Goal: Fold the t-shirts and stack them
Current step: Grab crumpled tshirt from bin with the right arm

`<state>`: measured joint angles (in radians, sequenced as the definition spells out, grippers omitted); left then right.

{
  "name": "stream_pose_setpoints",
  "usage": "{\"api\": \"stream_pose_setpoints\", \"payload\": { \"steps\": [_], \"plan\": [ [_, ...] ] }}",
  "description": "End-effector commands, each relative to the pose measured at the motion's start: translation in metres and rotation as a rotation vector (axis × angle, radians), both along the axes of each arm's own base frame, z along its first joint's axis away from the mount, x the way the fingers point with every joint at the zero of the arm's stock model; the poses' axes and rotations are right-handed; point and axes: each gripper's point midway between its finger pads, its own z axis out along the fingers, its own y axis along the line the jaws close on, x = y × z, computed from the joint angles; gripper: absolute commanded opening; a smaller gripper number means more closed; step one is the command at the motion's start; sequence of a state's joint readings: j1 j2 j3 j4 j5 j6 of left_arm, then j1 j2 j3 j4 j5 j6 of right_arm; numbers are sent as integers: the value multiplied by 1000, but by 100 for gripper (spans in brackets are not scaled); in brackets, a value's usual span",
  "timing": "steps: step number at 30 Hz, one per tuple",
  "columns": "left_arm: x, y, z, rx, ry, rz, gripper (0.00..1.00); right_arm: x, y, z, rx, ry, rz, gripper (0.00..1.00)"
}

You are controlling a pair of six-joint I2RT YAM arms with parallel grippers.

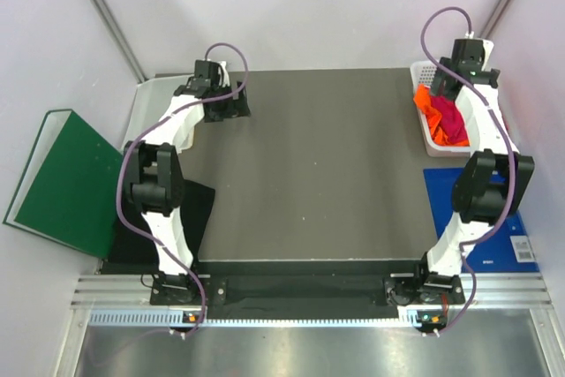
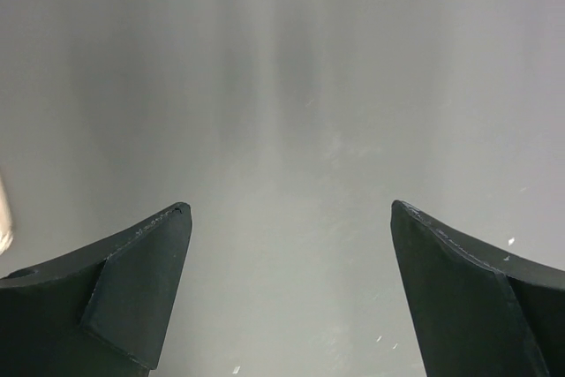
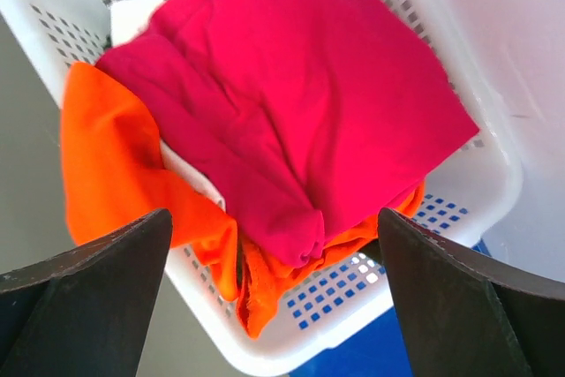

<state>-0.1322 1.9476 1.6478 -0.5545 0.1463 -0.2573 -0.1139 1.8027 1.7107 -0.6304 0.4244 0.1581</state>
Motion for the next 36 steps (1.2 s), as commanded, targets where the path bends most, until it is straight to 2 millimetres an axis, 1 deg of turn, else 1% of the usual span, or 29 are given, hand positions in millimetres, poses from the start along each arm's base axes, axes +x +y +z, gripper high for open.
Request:
{"api": "stream_pose_setpoints", "payload": {
  "steps": [1, 2, 4, 5, 7, 8, 9, 10, 11, 12, 13, 15, 16, 18, 19, 20, 21, 22, 24, 25, 26, 27, 28, 30, 31, 32, 33, 34, 36],
  "plan": [
    [13, -14, 5, -18, -4, -57, 99, 17, -11, 3, 56, -5, 46, 100],
    [14, -15, 5, -20, -4, -59, 99, 26, -13, -1, 64, -4, 48, 99],
    [16, -17, 3, -24, 0, -66, 99, 31, -20, -16, 83, 28, 31, 98],
    [17, -17, 2, -26, 4, -70, 99, 35, -24, -10, 85, 12, 18, 98],
    [18, -18, 0, -25, 6, -75, 99, 38, -36, -20, 115, 15, -21, 96],
    [18, -18, 0, -25, 5, -78, 99, 43, -38, -17, 146, -10, -23, 95],
    [17, -18, -2, -25, 11, -80, 99, 44, -48, -17, 162, -21, -36, 93],
    [16, -18, -3, -25, 16, -82, 99, 46, -52, -25, 176, -15, -46, 91],
    [15, -18, -6, -21, 25, -87, 99, 51, -54, -24, 197, -34, -46, 91],
    [14, -18, -7, -23, 27, -89, 99, 51, -63, -27, 207, -33, -61, 91],
    [13, -18, -7, -22, 28, -90, 99, 53, -67, -39, 220, -14, -73, 90],
    [12, -18, -11, -17, 35, -95, 99, 58, -73, -44, 245, -14, -76, 88],
    [11, -18, -11, -15, 37, -97, 99, 61, -74, -58, 256, 8, -77, 87],
    [9, -17, -13, -7, 41, -104, 99, 66, -73, -66, 272, 20, -72, 85],
    [10, -15, -13, 1, 43, -100, 99, 67, -72, -81, 288, 45, -71, 82],
    [8, -14, -14, 8, 46, -105, 99, 70, -68, -86, 315, 50, -62, 81],
    [7, -13, -15, 14, 54, -107, 99, 71, -66, -93, 326, 63, -61, 78],
    [7, -12, -16, 23, 56, -108, 99, 70, -66, -106, 338, 88, -70, 75],
    [5, -10, -17, 40, 61, -114, 99, 68, -63, -119, 362, 113, -83, 70],
    [3, -8, -18, 47, 67, -115, 99, 67, -61, -129, 374, 130, -83, 55],
    [3, -7, -17, 56, 65, -121, 99, 65, -58, -133, 391, 142, -86, 37],
    [3, -7, -17, 60, 67, -122, 98, 64, -58, -136, 397, 147, -91, 13],
    [2, -6, -17, 65, 69, -123, 97, 63, -58, -133, 399, 144, -99, 0],
    [2, -5, -16, 71, 66, -125, 96, 61, -56, -129, 400, 120, -108, 0],
    [2, -4, -16, 72, 67, -125, 96, 62, -55, -103, 386, 65, -99, 0],
    [1, -4, -16, 73, 67, -124, 96, 60, -57, -100, 366, 40, -111, 0],
    [0, -4, -17, 73, 72, -124, 96, 60, -53, -86, 350, 6, -102, 0],
    [0, -4, -16, 72, 70, -125, 96, 55, -52, -59, 327, -46, -98, 0],
    [-1, -5, -18, 64, 75, -122, 96, 54, -52, -22, 276, -126, -92, 0]
  ]
}}
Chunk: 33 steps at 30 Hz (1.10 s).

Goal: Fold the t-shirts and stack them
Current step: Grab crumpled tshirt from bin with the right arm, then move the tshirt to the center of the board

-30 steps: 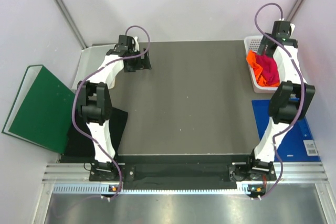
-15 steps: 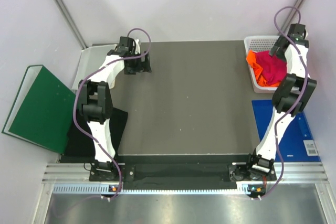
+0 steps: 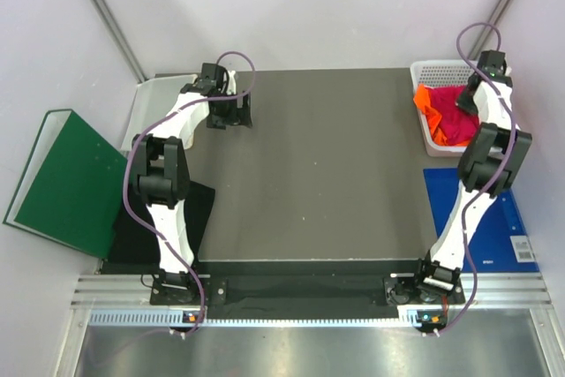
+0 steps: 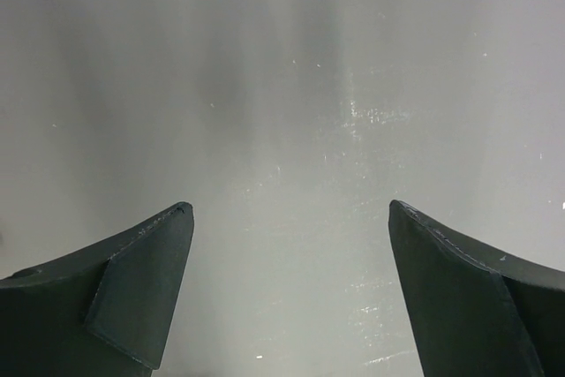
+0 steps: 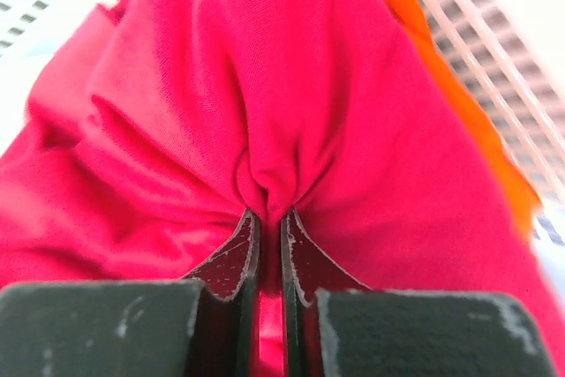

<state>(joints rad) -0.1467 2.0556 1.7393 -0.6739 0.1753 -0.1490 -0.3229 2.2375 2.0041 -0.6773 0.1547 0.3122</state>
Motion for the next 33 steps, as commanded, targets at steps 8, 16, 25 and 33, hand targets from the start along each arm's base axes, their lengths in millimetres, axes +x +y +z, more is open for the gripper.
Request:
{"api": "stream_pose_setpoints", "payload": {
  "steps": [8, 16, 25, 33],
  "plan": [
    [0, -2, 14, -32, -28, 16, 95, -18, 66, 278, -266, -556, 122, 0],
    [4, 15, 35, 11, -80, 102, 95, -19, 235, 316, -210, -595, 529, 0],
    [3, 39, 66, 39, -154, 189, 96, -80, 393, 164, 185, -226, 929, 0],
    [-8, 5, 78, -108, -164, 54, 99, -94, 379, 106, 143, -85, 866, 100]
  ]
}}
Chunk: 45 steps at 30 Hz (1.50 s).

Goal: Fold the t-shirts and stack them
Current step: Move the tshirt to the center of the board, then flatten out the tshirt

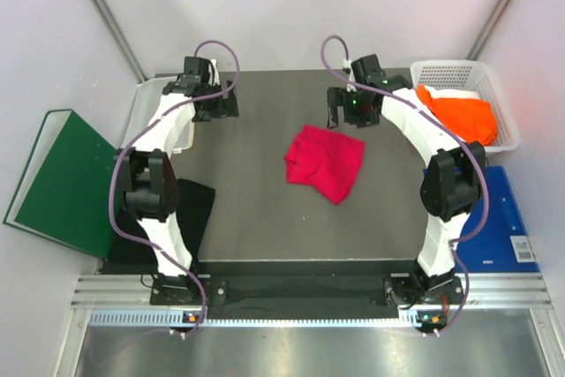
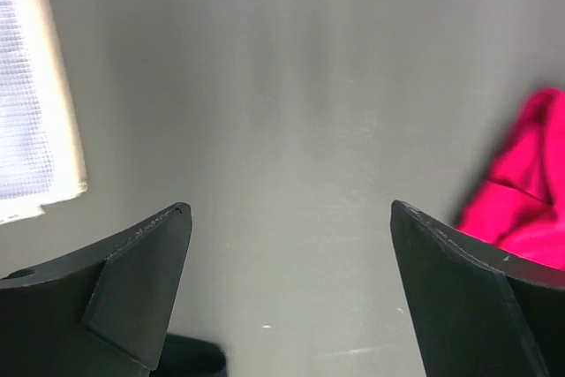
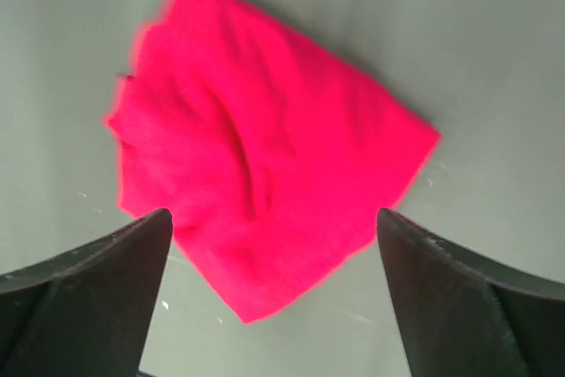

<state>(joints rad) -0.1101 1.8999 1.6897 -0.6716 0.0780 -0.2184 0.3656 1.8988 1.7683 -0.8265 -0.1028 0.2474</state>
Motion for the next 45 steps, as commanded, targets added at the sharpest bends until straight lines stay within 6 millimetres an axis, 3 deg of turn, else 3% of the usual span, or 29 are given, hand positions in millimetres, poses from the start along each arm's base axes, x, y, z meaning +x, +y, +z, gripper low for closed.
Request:
{"api": "stream_pose_setpoints", "payload": {
  "steps": [1, 2, 3, 4, 10, 15, 19, 22, 23, 24, 25, 27, 29, 32, 34, 37, 38, 39, 41, 42, 44, 45],
  "plan": [
    [-5, -40, 24, -159, -62, -133, 99, 8, -8, 44, 22, -152, -53, 100],
    [-7, -50, 17, -185, -45, -159, 97, 9, -10, 46, 18, -159, -59, 100],
    [-8, -62, 14, -215, -35, -194, 87, 11, -11, 46, 14, -155, -65, 100],
    [-14, -87, 12, -256, -17, -254, 82, 10, -14, 41, 3, -138, -73, 100],
    [-34, -185, -25, -327, 123, -497, 77, 2, -19, 6, -32, -43, -101, 100],
    [-41, -228, -33, -379, 148, -579, 71, -10, -28, -14, -59, 12, -117, 100],
    [-42, -245, -39, -383, 153, -588, 66, -15, -42, -19, -91, 13, -137, 100],
    [-46, -252, -41, -382, 155, -595, 48, -18, -49, -21, -97, 16, -141, 100],
    [-46, -254, -41, -382, 154, -596, 26, -21, -51, -23, -102, 22, -139, 100],
    [-46, -255, -40, -373, 151, -590, 12, -20, -53, -23, -101, 18, -142, 100],
    [-45, -255, -39, -370, 149, -584, 1, -20, -54, -24, -99, 18, -142, 100],
    [-41, -252, -33, -357, 130, -561, 0, -23, -57, -27, -105, 26, -140, 100],
    [-38, -251, -15, -351, 84, -551, 0, -24, -60, -30, -109, 31, -150, 100],
    [-22, -242, 25, -327, -35, -495, 0, -27, -68, -34, -125, 36, -175, 100],
    [-8, -232, 65, -315, -160, -429, 0, -26, -76, -35, -128, 34, -198, 100],
    [13, -195, 121, -295, -335, -265, 0, -27, -85, -40, -124, 49, -224, 100],
    [20, -175, 135, -279, -374, -192, 0, -27, -86, -42, -120, 53, -229, 100],
    [18, -157, 160, -267, -436, -136, 0, -27, -88, -42, -114, 56, -236, 100],
    [27, -115, 183, -199, -515, -9, 0, -27, -90, -43, -108, 58, -237, 100],
    [21, -99, 207, -184, -568, 28, 0, -27, -90, -43, -108, 58, -238, 100],
    [20, -66, 232, -104, -636, 127, 0, -26, -91, -46, -111, 61, -239, 100],
    [11, -55, 257, -91, -693, 160, 0, -26, -92, -46, -109, 63, -241, 100]
  ]
}}
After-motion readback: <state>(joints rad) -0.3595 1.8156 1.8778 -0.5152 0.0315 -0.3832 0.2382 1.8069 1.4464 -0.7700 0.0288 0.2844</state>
